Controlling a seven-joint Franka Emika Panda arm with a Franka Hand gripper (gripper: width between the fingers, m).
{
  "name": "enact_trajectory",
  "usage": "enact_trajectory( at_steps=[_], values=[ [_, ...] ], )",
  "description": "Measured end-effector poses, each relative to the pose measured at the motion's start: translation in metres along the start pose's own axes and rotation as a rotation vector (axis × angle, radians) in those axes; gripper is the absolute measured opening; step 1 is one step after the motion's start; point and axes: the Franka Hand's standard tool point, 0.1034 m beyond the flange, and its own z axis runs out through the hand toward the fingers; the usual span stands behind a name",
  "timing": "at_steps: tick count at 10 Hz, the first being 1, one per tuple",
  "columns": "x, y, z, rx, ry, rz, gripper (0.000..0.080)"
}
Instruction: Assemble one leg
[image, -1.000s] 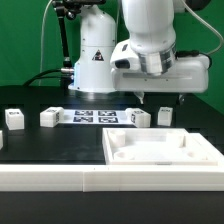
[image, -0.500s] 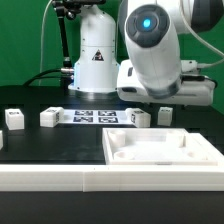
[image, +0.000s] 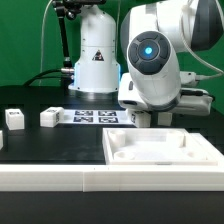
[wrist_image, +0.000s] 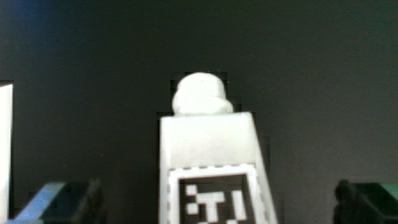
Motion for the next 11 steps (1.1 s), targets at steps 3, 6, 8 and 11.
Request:
enact_trajectory(
  at_steps=[3, 6, 8, 11],
  values=[
    [0.0022, -0.0037, 0.0028, -0.025, 0.026, -0.007, 0.0622],
    [0.0024, -0.0032, 0.0027, -0.025, 0.026, -0.007, 0.0283],
    [0.0025, -0.0032, 0.0026, -0.024, 0.026, -0.006, 0.0285],
    [0.0025, -0.0032, 0.0026, -0.024, 0.026, -0.006, 0.0285]
  ],
)
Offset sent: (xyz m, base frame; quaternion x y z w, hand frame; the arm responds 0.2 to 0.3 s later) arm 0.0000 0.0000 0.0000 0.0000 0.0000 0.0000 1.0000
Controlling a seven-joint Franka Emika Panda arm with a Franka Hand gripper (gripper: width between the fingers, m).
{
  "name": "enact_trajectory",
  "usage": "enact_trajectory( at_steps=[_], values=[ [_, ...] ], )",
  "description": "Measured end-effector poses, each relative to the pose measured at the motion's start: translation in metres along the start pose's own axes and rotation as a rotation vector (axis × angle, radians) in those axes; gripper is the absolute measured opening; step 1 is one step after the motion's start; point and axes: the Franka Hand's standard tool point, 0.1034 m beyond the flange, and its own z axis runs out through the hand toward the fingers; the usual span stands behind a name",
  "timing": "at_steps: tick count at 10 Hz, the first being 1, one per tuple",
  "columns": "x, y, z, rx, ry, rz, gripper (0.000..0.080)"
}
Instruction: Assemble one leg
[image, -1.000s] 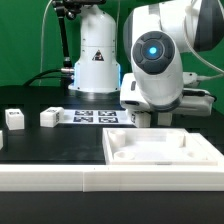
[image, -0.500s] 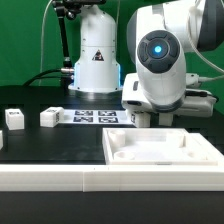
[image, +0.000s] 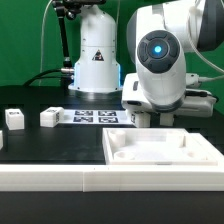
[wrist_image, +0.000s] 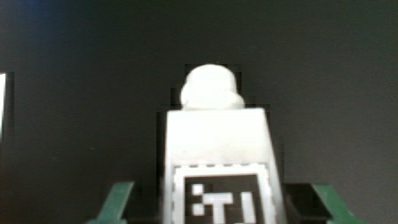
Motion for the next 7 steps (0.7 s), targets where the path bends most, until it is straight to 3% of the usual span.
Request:
enact_trajectory(
  at_steps=[1, 3, 5, 7],
  values=[
    [-0.004, 0.0, -0.004, 0.001, -0.013, -0.002, 0.0285],
    [-0.025, -0.001, -0.038, 0.019, -0.024, -0.016, 0.0287],
    [-0.038, -0.001, -0.06, 0.034, -0.005, -0.023, 0.0287],
    [-0.03, -0.005, -0.062, 0.041, 0.069, -0.027, 0.0287]
  ],
)
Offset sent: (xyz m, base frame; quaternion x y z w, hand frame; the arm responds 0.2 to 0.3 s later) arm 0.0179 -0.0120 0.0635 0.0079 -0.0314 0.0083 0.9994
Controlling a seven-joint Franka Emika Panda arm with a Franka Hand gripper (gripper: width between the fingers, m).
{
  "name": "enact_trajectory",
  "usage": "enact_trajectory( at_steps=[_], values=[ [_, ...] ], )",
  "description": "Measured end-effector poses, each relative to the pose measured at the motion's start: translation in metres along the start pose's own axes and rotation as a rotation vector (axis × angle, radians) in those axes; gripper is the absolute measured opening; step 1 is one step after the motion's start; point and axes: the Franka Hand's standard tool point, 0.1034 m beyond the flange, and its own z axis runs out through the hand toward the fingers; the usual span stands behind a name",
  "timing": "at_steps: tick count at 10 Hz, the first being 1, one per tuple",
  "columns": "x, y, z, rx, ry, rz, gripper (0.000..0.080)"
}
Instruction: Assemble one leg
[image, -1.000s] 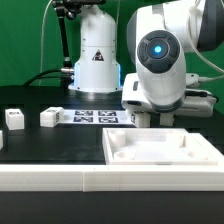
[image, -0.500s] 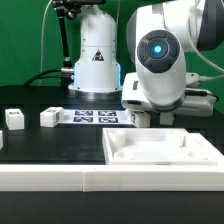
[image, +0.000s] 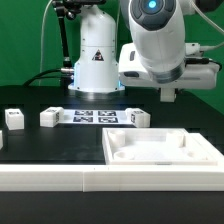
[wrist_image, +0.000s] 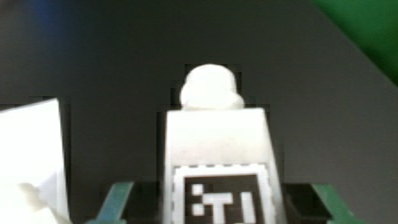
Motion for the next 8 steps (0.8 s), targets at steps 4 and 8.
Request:
enact_trajectory(
  at_steps=[4, 8],
  values=[
    [0.016, 0.01, -0.023, -0.017, 0.284, -0.098, 0.0287],
    [0.013, 0.003, -0.061, -0.038, 0.53, -0.157, 0.0287]
  ],
)
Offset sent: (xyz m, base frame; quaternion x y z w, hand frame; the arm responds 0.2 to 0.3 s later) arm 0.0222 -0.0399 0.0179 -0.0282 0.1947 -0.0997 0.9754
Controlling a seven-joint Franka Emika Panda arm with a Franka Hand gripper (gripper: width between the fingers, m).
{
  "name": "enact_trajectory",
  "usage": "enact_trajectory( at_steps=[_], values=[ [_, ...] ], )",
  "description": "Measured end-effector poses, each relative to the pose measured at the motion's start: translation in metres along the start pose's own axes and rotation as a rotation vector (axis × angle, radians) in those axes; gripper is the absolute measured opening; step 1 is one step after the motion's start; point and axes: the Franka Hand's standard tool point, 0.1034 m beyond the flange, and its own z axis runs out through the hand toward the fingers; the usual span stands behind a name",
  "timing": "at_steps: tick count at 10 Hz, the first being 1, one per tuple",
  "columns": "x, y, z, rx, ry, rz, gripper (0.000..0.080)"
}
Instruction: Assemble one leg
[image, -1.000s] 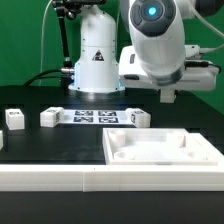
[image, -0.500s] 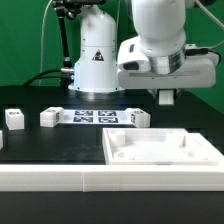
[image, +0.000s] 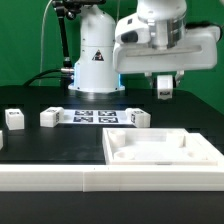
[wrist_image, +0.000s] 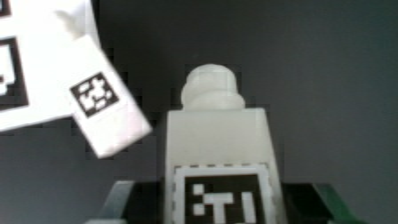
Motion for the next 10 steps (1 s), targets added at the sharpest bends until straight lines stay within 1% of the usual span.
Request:
enact_trajectory(
  at_steps=[2, 3, 4, 5, 6, 7, 8, 9, 10],
  values=[
    [0.003, -0.001, 0.0, 0.0, 0.152, -0.018, 0.0287],
    [0.004, -0.001, 0.002, -0.002, 0.197, -0.025, 0.0287],
    [0.012, 0.0, 0.001, -0.024, 0.296, -0.079, 0.0287],
    [0.016, 0.001, -0.001, -0.037, 0.373, -0.128, 0.0287],
    [0.02, 0.0, -0.009, -0.037, 0.433, -0.155, 0.0287],
    [0.026, -0.003, -0.017, -0.032, 0.48, -0.173, 0.0287],
    [0.034, -0.008, -0.026, -0.017, 0.551, -0.185, 0.0287],
    [0.038, -0.011, -0.032, -0.004, 0.609, -0.193, 0.0287],
    [0.038, -0.013, -0.033, 0.011, 0.68, -0.206, 0.0287]
  ],
)
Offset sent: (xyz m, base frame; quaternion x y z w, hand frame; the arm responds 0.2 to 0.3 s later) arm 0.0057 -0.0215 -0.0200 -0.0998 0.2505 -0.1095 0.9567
